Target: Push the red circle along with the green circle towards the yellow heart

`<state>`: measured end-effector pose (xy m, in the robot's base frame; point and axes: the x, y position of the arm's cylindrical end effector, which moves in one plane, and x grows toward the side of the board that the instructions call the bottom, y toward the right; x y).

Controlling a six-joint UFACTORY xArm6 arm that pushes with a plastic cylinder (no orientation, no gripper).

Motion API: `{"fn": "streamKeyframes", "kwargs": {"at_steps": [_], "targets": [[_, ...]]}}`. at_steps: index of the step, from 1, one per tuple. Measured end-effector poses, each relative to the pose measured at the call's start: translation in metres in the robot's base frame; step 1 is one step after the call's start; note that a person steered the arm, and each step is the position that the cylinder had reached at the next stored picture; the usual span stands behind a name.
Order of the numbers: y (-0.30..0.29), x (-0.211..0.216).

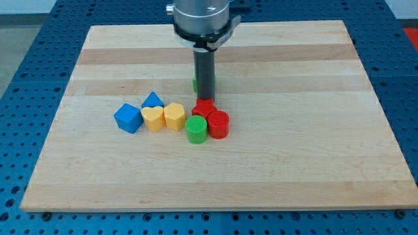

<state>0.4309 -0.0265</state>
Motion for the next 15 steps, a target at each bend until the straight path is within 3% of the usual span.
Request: {"fn": "streamKeyframes", "kwargs": {"at_steps": [3, 4, 5, 6, 12, 15], "targets": [[0.006, 0.015], [0.063, 0.030], [0.079, 0.066], [0.079, 0.066], [-0.039, 0.066], [0.081, 0.067]]}}
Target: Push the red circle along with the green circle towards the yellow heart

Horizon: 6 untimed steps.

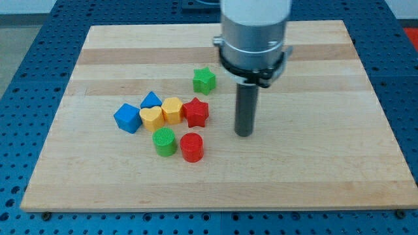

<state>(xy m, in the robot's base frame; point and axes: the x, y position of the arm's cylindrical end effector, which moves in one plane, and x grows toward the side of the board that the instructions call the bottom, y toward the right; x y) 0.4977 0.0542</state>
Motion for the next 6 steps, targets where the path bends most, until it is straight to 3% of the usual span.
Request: {"fn": "streamKeyframes", "kwargs": {"at_steps": [1, 6], "targets": [[-0.035, 0.039], [-0.119, 0.040]]}}
